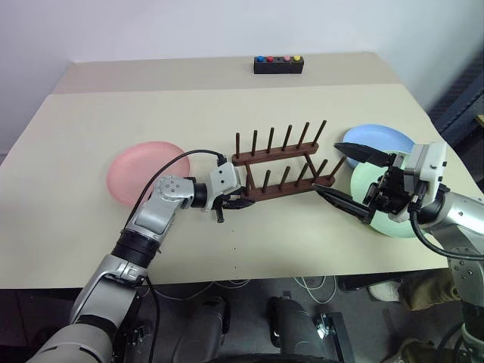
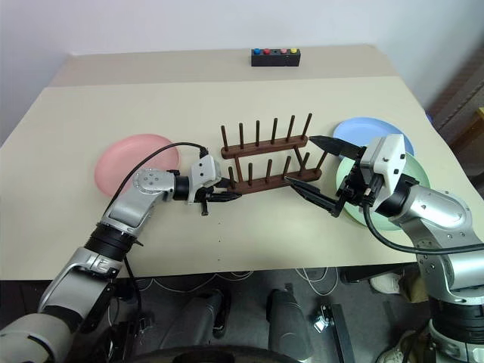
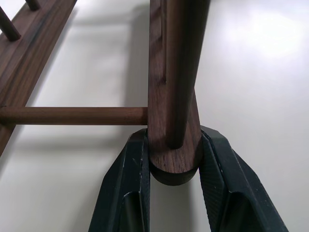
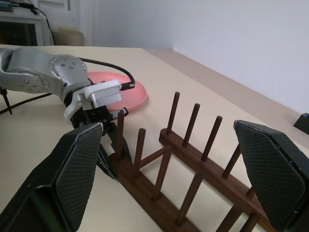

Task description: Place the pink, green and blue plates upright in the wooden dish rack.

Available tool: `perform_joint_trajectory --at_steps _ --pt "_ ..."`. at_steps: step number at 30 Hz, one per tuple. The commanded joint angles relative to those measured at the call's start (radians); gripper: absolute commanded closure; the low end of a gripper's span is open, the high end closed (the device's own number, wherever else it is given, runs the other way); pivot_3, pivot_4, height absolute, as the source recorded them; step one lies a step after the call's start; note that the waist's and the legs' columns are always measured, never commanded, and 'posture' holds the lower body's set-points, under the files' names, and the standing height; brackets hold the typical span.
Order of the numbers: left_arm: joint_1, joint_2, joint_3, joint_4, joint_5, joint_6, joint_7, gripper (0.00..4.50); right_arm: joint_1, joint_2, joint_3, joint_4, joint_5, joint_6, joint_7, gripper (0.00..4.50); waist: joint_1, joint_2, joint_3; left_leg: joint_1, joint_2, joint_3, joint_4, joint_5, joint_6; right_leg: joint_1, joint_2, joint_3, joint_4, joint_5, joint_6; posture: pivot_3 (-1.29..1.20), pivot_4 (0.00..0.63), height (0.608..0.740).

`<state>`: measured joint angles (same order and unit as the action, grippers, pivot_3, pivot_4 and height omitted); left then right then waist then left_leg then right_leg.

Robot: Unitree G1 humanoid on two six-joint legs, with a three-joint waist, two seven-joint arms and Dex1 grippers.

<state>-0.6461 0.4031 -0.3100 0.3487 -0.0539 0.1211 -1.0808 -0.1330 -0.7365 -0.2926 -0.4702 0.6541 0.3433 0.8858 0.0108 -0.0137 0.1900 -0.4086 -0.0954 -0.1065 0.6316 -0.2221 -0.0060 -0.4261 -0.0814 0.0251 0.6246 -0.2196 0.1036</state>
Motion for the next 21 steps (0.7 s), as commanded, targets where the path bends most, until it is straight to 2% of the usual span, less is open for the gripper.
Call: perform_joint_trajectory --at_steps 1,10,12,13,14,15,18,19,21 --pt "-0.029 0.007 0.012 0.042 -0.010 -0.074 -0.045 3.72 -0.004 -0.017 -0.036 -0.042 0.024 0.001 -0.007 0.00 0.000 0.000 0.000 0.000 0.000 0.000 0.000 0.000 0.000 0.000 0.000 0.000 0.000 0.000 0.000 0.00 0.150 0.740" --pt "-0.070 -0.026 0.049 0.133 -0.050 -0.075 -0.098 3.72 0.000 -0.016 -0.035 -0.048 0.025 0.004 -0.014 0.00 0.001 0.000 0.000 0.000 0.000 0.000 0.000 0.000 0.000 0.000 0.000 0.000 0.000 0.000 0.000 0.00 0.150 0.740" --pt "-0.077 -0.031 0.062 0.133 -0.076 -0.056 -0.124 2.69 -0.001 -0.016 -0.034 -0.048 0.025 0.004 -0.014 0.00 0.001 0.000 0.000 0.000 0.000 0.000 0.000 0.000 0.000 0.000 0.000 0.000 0.000 0.000 0.000 0.00 0.150 0.740" --pt "-0.085 -0.035 0.079 0.130 -0.097 -0.042 -0.129 2.67 -0.003 -0.016 -0.033 -0.047 0.025 0.005 -0.014 0.00 0.001 0.000 0.000 0.000 0.000 0.000 0.000 0.000 0.000 0.000 0.001 0.000 0.000 0.000 0.000 0.00 0.150 0.740" --pt "-0.093 -0.040 0.097 0.129 -0.112 -0.028 -0.120 2.00 -0.004 -0.016 -0.032 -0.047 0.026 0.005 -0.014 0.00 0.001 0.000 0.000 0.000 0.000 0.000 0.000 0.000 0.000 0.000 0.000 0.000 0.000 0.000 0.000 0.00 0.150 0.740" --pt "-0.100 -0.042 0.112 0.127 -0.124 -0.011 -0.117 1.78 -0.004 -0.016 -0.031 -0.046 0.027 0.005 -0.014 0.00 0.001 0.000 0.000 0.000 0.000 0.000 0.000 0.000 0.000 0.000 0.001 0.000 0.000 0.000 0.000 0.00 0.150 0.740" --pt "-0.095 -0.009 0.131 0.074 -0.157 0.026 -0.161 0.28 -0.005 -0.018 -0.029 -0.044 0.029 0.006 -0.012 0.00 -0.002 0.000 0.000 0.000 0.000 0.000 0.000 0.000 0.000 0.000 0.001 0.000 0.000 0.000 0.000 0.00 0.150 0.740" --pt "-0.092 0.000 0.136 0.058 -0.163 0.036 -0.166 0.05 -0.005 -0.019 -0.028 -0.044 0.030 0.007 -0.011 0.00 -0.004 0.000 0.000 0.000 0.000 0.000 0.000 0.000 0.000 0.000 0.001 0.000 0.000 0.000 0.000 0.00 0.150 0.740" --pt "-0.083 0.043 0.143 -0.002 -0.185 0.087 -0.195 0.05 0.001 -0.029 -0.025 -0.042 0.057 0.034 0.004 0.00 -0.004 0.000 0.000 0.000 0.000 0.000 0.000 0.000 0.000 0.000 0.001 0.000 0.001 0.000 0.000 0.00 0.150 0.740"
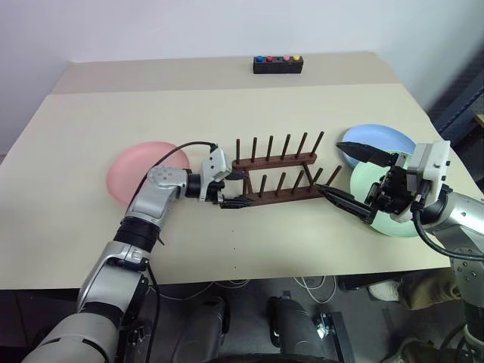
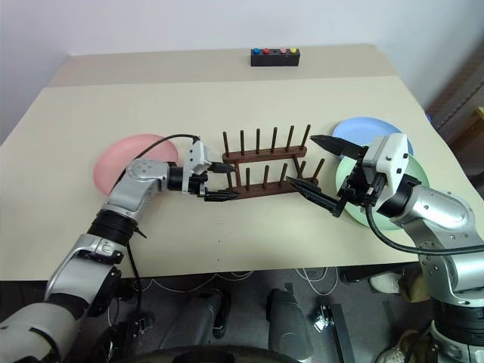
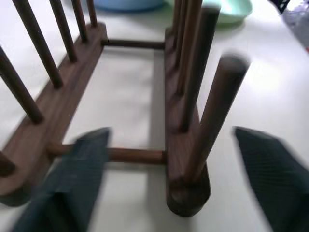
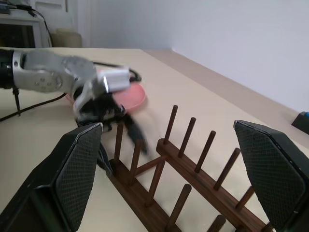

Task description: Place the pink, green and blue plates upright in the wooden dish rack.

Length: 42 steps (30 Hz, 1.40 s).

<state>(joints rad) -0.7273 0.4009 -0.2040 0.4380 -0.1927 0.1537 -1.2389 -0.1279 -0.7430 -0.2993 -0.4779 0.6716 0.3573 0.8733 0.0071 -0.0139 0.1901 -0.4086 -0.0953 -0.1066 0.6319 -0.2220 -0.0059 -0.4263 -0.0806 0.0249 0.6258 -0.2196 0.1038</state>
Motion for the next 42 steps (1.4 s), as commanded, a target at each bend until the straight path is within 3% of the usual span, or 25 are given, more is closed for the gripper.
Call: perform_joint_trajectory --at_steps 1,3,4,5,7,13,14,17,20,22,24,33,42 --pt "0.000 0.077 0.042 -0.133 -0.067 0.109 -0.060 0.05 0.003 -0.033 -0.019 -0.030 0.075 0.055 0.033 0.00 -0.002 0.000 0.000 0.000 0.000 0.000 0.000 0.000 0.000 0.000 0.000 0.000 0.000 0.000 0.000 0.00 0.150 0.740" --pt "0.002 0.114 0.048 -0.185 -0.089 0.171 -0.074 0.05 0.011 -0.048 -0.020 -0.021 0.112 0.097 0.049 0.00 -0.002 0.000 0.000 0.000 0.000 0.000 0.000 0.000 0.000 0.000 0.000 0.000 0.000 0.000 0.000 0.00 0.150 0.740" --pt "0.002 0.121 0.051 -0.202 -0.097 0.186 -0.071 0.30 0.013 -0.054 -0.020 -0.010 0.119 0.115 0.049 0.00 -0.002 0.000 0.000 0.000 0.000 0.000 0.000 0.000 0.000 0.000 0.000 0.000 0.000 0.000 0.000 0.00 0.150 0.740" --pt "0.007 0.127 0.057 -0.232 -0.115 0.208 -0.074 0.62 0.016 -0.063 -0.011 0.001 0.115 0.127 0.059 0.42 -0.001 0.000 0.000 0.000 0.000 0.000 0.000 0.000 0.000 0.000 0.000 0.000 0.000 0.000 0.000 0.00 0.150 0.740" --pt "0.019 0.141 0.080 -0.311 -0.182 0.294 -0.087 1.30 0.022 -0.077 0.005 0.012 0.100 0.143 0.071 0.86 0.001 0.000 0.000 0.000 0.000 0.000 0.000 0.000 0.000 0.000 0.000 0.000 0.000 0.000 0.000 0.00 0.150 0.740" --pt "0.033 0.178 0.139 -0.457 -0.388 0.528 -0.125 4.49 0.040 -0.095 0.054 0.032 0.010 0.119 0.087 3.91 0.001 0.000 0.000 0.000 0.000 0.000 0.000 0.000 0.000 0.000 -0.001 0.000 0.000 0.000 0.000 0.00 0.150 0.740" --pt "0.039 0.182 0.137 -0.472 -0.404 0.548 -0.130 4.50 0.036 -0.100 0.074 0.044 -0.021 0.114 0.084 4.42 -0.001 0.000 0.000 0.000 0.000 0.000 0.000 0.000 0.000 0.000 0.000 0.000 0.000 0.000 0.000 0.00 0.150 0.740" --pt "0.084 0.176 0.055 -0.487 -0.320 0.465 -0.109 4.50 0.036 -0.139 0.194 0.103 -0.215 0.046 0.071 4.47 -0.003 0.000 0.000 0.000 0.000 0.000 0.000 0.000 0.000 0.000 0.000 0.000 0.000 0.000 0.000 0.00 0.150 0.740" --pt "0.137 0.163 -0.032 -0.509 -0.248 0.402 -0.090 4.50 0.013 -0.106 0.254 0.142 -0.296 0.004 0.033 4.47 -0.002 0.000 0.000 0.001 0.000 0.001 0.000 0.000 0.000 0.000 -0.001 0.000 0.000 0.000 0.000 0.00 0.150 0.740" --pt "0.163 0.155 -0.103 -0.468 -0.131 0.249 -0.070 4.50 0.000 -0.101 0.297 0.178 -0.371 -0.024 0.011 4.47 -0.002 0.000 0.000 0.000 0.000 0.001 0.000 0.000 0.000 0.000 -0.001 0.001 0.000 0.000 0.000 0.00 0.150 0.740" --pt "0.146 0.117 -0.129 -0.389 -0.065 0.214 -0.002 4.50 -0.013 -0.097 0.330 0.217 -0.445 -0.060 -0.015 4.47 0.005 0.000 0.000 0.000 0.000 0.001 0.000 0.000 0.000 0.000 -0.001 0.001 0.000 0.000 -0.001 0.00 0.150 0.740" --pt "0.098 0.054 -0.137 -0.242 0.048 0.030 0.062 4.50 -0.085 -0.040 0.368 0.298 -0.544 -0.087 -0.066 4.47 0.004 0.000 0.000 0.000 0.000 0.001 0.000 0.000 0.000 0.000 -0.001 0.001 -0.001 0.000 0.000 0.00 0.150 0.740" --pt "-0.025 -0.011 -0.115 0.023 0.163 -0.082 0.213 4.50 -0.201 0.008 0.436 0.465 -0.701 -0.171 -0.130 4.47 0.003 0.000 0.000 0.000 -0.001 0.001 0.001 0.000 0.000 0.000 0.001 0.000 0.001 0.000 0.000 0.00 0.150 0.740"
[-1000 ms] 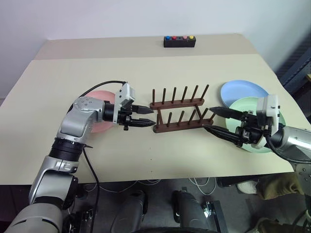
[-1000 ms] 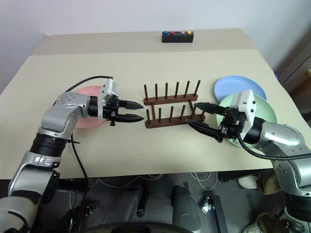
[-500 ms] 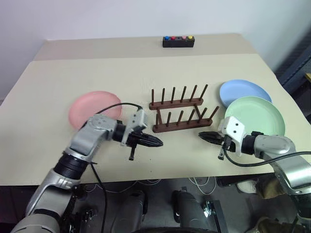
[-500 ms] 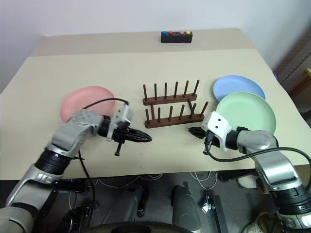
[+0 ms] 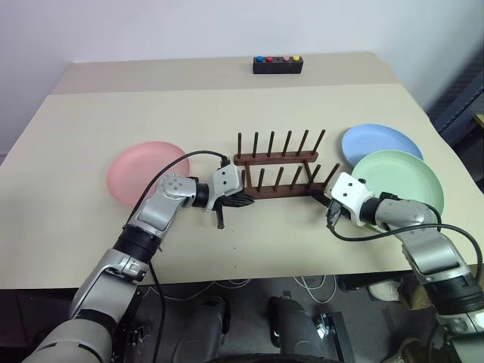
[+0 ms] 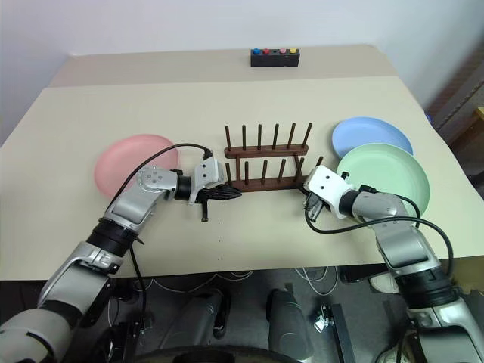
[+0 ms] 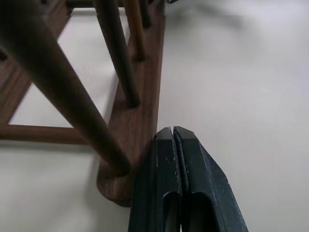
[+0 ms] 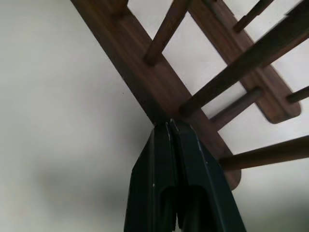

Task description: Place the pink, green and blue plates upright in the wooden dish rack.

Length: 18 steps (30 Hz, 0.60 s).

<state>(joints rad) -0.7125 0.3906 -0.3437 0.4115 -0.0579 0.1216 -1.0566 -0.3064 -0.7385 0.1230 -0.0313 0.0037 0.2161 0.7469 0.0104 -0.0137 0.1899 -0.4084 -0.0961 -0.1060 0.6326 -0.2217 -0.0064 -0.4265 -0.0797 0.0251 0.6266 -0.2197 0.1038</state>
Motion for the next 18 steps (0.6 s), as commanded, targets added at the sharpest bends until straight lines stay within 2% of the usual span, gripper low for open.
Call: perform_joint_trajectory --at_steps 1,18 --pt "-0.049 -0.005 0.027 0.066 0.031 -0.063 0.031 4.50 -0.029 0.003 0.019 0.028 -0.043 -0.039 -0.002 4.47 -0.001 0.000 0.000 0.000 0.000 0.000 0.000 0.000 0.000 0.000 0.000 0.000 0.000 0.000 0.000 0.00 0.150 0.740" --pt "-0.144 -0.042 0.039 0.286 0.114 -0.202 0.117 4.50 -0.168 0.073 0.034 0.220 -0.152 -0.160 -0.079 4.47 -0.006 0.000 0.000 0.000 -0.001 0.000 0.000 0.000 0.000 -0.001 0.000 0.000 0.002 0.000 0.000 0.00 0.150 0.740"
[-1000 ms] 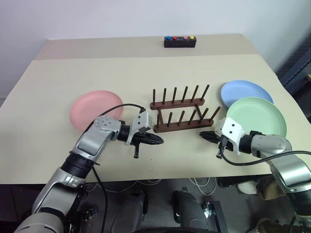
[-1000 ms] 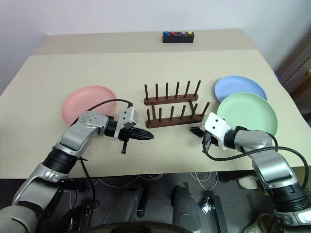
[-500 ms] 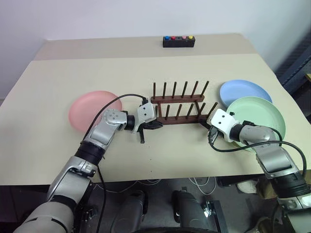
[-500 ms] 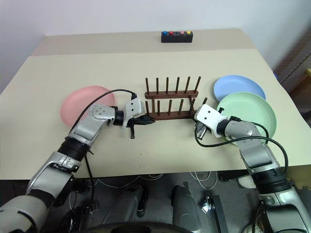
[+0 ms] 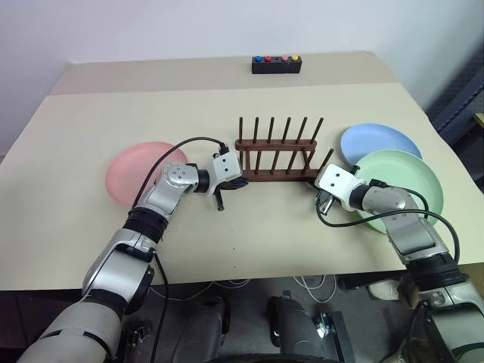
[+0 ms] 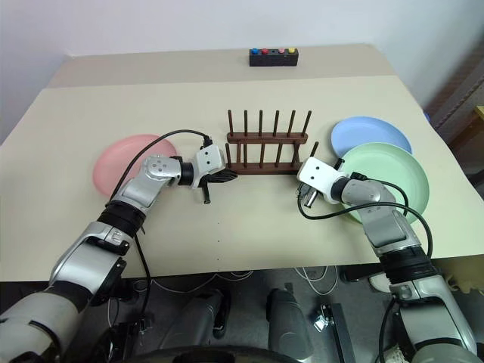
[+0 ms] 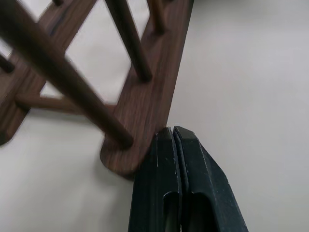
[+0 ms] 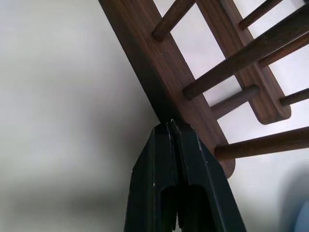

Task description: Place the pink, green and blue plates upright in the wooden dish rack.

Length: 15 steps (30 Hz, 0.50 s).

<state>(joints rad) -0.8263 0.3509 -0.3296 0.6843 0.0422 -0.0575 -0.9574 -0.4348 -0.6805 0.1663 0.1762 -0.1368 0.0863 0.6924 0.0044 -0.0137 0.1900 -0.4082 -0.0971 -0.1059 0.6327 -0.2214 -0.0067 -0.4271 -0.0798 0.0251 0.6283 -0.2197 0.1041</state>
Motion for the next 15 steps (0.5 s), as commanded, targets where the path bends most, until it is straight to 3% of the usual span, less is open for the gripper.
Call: perform_joint_trajectory --at_steps 1,15 --pt "-0.034 -0.004 0.025 0.020 0.017 -0.029 0.022 4.50 -0.047 0.020 -0.007 0.023 -0.016 -0.036 -0.027 4.47 -0.001 0.000 0.000 0.000 0.000 0.000 0.000 0.000 0.000 0.000 0.000 0.000 0.000 0.000 0.000 0.00 0.150 0.740" --pt "-0.078 -0.009 0.045 0.089 0.037 -0.068 0.086 4.50 -0.115 0.074 0.003 0.105 -0.055 -0.082 -0.062 4.47 -0.017 0.000 0.000 0.000 0.000 0.000 0.000 0.000 0.000 0.000 0.000 0.000 0.001 0.000 0.000 0.00 0.150 0.740"
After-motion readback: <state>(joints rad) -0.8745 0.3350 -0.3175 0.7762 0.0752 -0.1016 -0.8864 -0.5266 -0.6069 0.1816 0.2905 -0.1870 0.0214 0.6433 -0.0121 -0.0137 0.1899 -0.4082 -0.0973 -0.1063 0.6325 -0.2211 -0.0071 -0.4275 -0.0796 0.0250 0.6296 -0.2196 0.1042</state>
